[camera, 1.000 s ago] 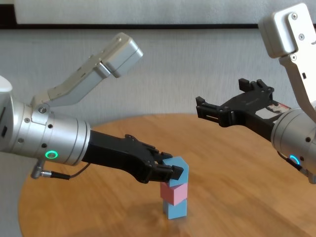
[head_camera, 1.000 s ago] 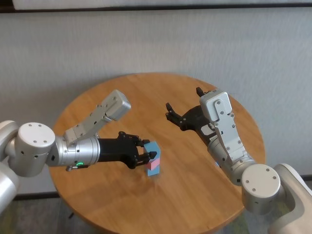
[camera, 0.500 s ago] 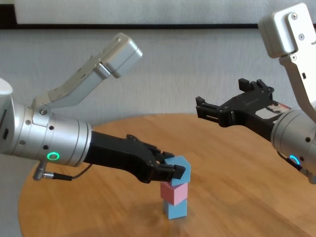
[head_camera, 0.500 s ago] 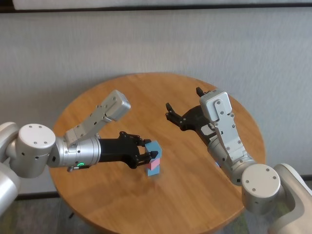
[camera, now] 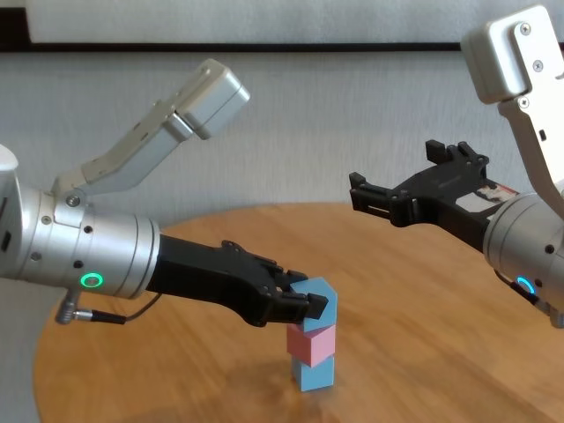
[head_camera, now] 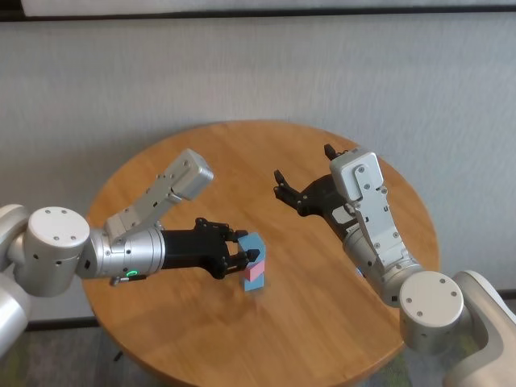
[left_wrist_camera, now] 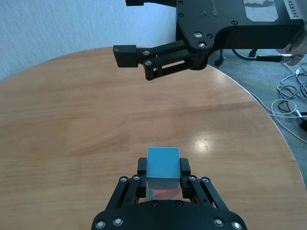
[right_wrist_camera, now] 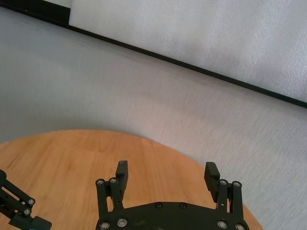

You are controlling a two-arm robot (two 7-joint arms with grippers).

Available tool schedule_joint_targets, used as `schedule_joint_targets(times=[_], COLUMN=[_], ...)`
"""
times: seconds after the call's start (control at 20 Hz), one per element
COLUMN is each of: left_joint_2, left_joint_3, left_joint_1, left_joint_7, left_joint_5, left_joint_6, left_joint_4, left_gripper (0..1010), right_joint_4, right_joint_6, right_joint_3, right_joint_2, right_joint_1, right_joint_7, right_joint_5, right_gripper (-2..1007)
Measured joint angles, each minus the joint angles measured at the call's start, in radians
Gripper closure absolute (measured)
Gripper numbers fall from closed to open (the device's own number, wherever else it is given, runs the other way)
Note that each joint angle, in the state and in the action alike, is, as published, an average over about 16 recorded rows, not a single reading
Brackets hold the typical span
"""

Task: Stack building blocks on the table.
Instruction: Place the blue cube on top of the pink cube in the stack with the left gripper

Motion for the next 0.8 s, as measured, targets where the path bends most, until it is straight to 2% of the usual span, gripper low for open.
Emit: schedule_joint_targets(times=[0.8], left_joint_2=[0.003], left_joint_3=[-0.003], left_joint_1=[0.004], left_joint_7=[0.0], left_joint_5=[-0.002], left_joint_6=[-0.007], left_joint_4=[-0.001], left_gripper=[609], right_joint_4=[0.0], right_joint_6=[0.0], right_joint_3=[0.0], right_joint_2=[0.0], right_joint_1=[0.0], right_joint_7=[0.0], right_joint_5=[0.0], right_gripper=[0])
